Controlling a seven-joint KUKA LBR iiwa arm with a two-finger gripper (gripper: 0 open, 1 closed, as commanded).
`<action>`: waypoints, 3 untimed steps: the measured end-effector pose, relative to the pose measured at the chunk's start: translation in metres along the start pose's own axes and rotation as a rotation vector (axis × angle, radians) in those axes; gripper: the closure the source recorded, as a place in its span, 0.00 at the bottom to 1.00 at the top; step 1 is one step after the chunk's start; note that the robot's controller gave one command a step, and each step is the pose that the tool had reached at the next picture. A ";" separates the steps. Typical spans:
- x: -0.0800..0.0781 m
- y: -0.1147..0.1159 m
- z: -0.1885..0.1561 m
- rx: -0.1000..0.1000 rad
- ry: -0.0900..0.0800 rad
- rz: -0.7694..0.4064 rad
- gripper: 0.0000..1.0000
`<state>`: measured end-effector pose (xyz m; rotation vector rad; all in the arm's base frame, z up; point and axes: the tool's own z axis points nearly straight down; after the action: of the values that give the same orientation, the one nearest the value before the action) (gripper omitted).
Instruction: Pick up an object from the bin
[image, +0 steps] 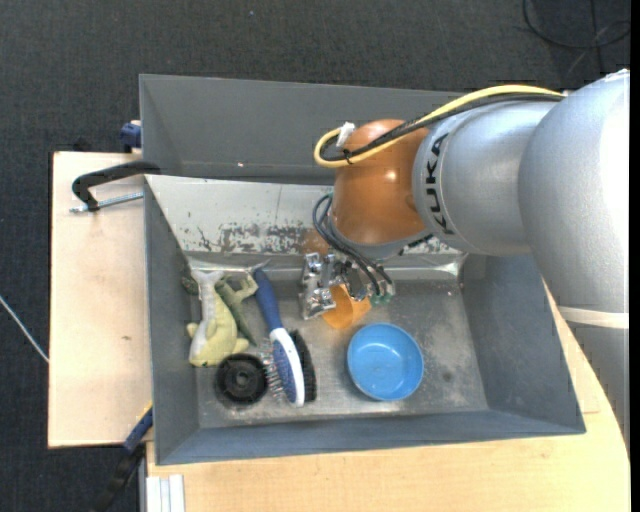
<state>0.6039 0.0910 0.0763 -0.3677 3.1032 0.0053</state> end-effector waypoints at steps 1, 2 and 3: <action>0.005 0.000 0.004 0.000 0.018 -0.001 0.00; 0.011 -0.050 0.002 0.000 0.007 0.019 0.00; 0.035 -0.108 -0.004 0.003 0.015 -0.055 0.00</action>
Offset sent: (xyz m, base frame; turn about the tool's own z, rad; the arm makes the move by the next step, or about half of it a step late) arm 0.0000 0.0000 0.0000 0.0000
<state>0.5950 -0.0220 0.0796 -0.4550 3.1066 -0.0031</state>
